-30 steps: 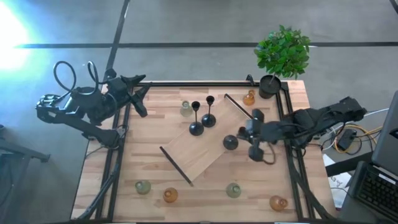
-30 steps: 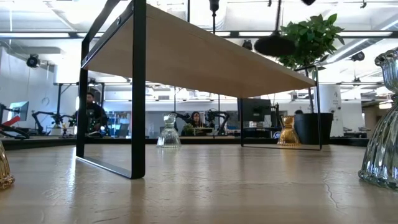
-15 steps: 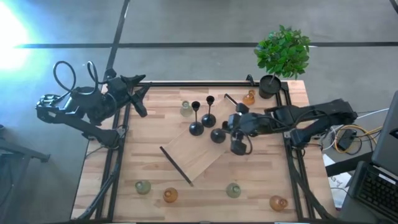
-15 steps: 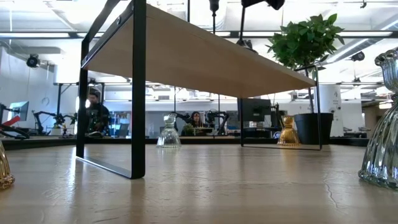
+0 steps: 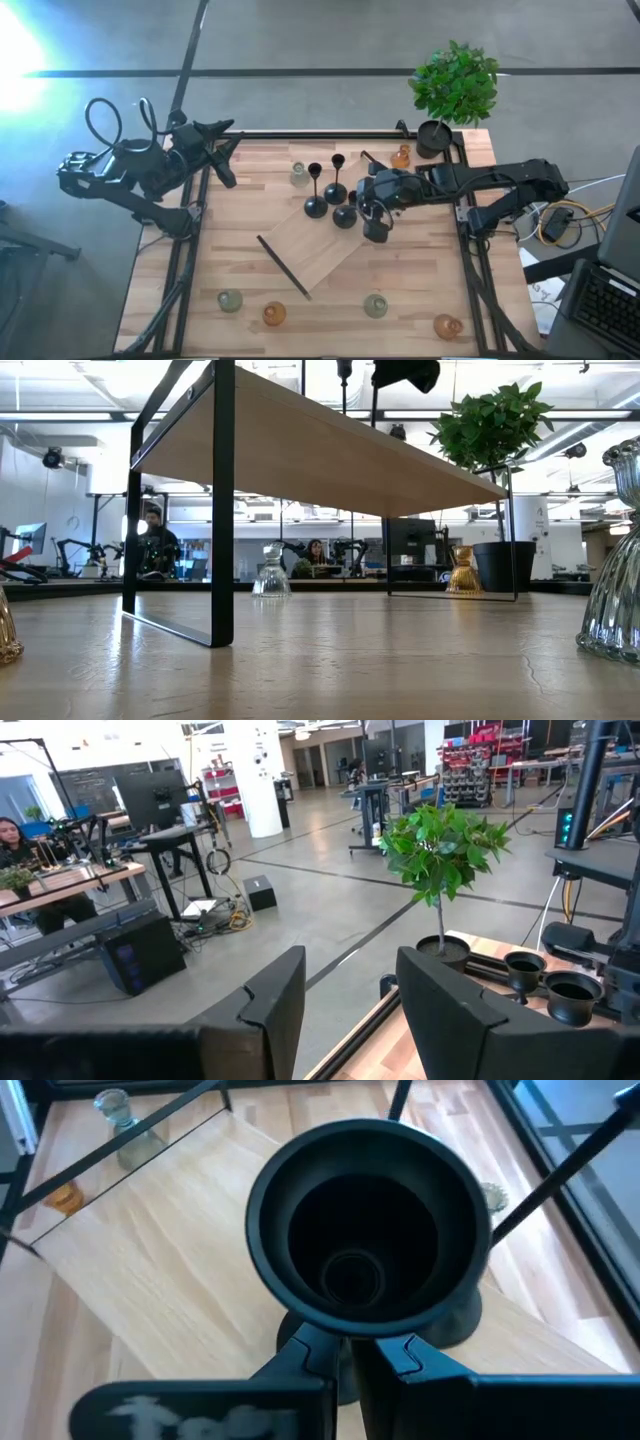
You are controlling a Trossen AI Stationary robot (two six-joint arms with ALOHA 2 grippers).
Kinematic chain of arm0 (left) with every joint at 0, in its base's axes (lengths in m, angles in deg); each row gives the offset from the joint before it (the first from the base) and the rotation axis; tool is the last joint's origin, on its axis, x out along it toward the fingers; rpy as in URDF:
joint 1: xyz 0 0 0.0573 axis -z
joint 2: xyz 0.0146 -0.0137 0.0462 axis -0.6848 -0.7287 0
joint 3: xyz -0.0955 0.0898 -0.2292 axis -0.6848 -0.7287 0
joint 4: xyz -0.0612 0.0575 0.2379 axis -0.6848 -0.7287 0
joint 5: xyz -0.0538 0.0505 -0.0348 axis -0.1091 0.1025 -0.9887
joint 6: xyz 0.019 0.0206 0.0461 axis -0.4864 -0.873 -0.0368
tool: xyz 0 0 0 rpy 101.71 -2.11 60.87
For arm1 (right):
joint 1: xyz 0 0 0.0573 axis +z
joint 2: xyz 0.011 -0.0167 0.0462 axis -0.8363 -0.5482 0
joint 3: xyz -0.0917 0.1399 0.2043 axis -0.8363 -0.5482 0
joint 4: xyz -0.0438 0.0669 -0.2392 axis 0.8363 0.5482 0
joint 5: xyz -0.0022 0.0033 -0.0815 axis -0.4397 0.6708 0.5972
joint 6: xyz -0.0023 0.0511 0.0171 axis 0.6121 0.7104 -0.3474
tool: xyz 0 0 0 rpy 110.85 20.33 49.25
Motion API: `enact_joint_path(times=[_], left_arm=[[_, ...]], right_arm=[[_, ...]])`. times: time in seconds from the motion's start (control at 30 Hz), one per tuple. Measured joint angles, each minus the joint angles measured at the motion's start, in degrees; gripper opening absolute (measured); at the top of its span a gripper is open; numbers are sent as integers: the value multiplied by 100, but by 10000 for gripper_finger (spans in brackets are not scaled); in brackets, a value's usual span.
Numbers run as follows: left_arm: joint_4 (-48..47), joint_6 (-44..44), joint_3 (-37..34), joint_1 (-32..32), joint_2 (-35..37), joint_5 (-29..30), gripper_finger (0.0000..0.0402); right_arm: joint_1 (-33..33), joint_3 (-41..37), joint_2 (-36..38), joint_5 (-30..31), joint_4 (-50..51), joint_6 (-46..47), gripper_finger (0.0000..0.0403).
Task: Pick & Place candle stick holders
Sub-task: Put the black candle holder on the shelf
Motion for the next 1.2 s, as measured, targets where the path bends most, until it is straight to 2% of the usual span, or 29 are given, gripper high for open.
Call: enact_joint_path(times=[0.57, 1.2], left_arm=[[-2, -28, 0, 0, 2, 0, 163], [-4, -26, 0, 2, 20, 0, 163]], right_arm=[[-365, -15, -183, -695, -213, -318, 8], [-463, -17, -369, -719, -506, -667, 8]])
